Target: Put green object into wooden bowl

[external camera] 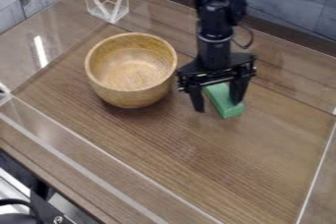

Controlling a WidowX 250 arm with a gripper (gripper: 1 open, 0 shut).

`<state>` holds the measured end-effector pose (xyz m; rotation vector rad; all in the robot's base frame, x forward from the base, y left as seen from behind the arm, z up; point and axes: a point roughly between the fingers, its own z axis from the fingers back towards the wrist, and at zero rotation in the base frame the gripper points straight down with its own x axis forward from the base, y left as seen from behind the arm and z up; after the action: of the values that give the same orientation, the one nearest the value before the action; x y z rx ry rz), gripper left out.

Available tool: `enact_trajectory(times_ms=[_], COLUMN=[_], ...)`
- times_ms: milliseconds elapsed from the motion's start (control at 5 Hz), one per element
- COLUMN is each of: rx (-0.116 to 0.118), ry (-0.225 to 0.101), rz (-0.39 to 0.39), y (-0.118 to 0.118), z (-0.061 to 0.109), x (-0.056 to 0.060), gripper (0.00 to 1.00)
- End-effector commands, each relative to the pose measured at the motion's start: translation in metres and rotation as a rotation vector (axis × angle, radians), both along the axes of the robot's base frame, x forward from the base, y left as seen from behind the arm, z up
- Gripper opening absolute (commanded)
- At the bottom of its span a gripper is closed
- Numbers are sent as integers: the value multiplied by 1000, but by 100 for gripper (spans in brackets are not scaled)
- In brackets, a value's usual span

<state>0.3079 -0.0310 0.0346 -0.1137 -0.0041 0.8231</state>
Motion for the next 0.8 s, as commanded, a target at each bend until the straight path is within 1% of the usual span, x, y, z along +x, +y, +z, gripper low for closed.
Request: enact_trajectory(times_ms=[0,400,600], rx=[-6,-3,2], ry=[-49,-42,-40], rz=[76,150,206], y=[-11,1,9], z=[18,5,-2], x=[17,6,7], gripper=[100,100,100])
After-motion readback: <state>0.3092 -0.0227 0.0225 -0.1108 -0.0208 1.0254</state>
